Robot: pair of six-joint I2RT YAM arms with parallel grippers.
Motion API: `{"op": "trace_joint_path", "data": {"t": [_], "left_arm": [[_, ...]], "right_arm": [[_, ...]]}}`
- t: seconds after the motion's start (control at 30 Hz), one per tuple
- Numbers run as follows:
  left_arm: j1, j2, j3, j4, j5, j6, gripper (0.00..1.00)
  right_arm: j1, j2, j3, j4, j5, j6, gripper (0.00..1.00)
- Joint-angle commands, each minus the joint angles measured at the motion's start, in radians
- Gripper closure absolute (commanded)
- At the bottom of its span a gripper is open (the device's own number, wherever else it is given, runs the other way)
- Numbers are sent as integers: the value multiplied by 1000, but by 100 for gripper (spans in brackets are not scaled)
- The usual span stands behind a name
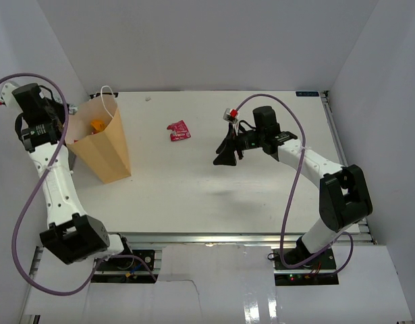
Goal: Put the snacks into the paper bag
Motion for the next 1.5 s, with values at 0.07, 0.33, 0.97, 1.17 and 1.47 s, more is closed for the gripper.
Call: {"op": "trace_joint_path", "data": {"t": [0.07, 0.33, 0.97, 1.17, 1.47], "left_arm": [[57, 56, -55, 31, 223, -70, 94], [57, 13, -107, 57, 271, -42, 29], [-612, 67, -1, 277, 517, 130, 9], [-777, 326, 68, 160, 279, 121, 8], [-794, 649, 173, 155, -89, 240, 9]], "right_arm": [[-3, -7, 20, -20, 9, -60, 28], [11, 144, 222, -168, 158, -58, 28], [-30, 269, 365, -283, 164, -129, 26], [-135, 234, 307, -278, 172, -121, 26], [-208, 149, 169, -277, 216, -143, 26]]}}
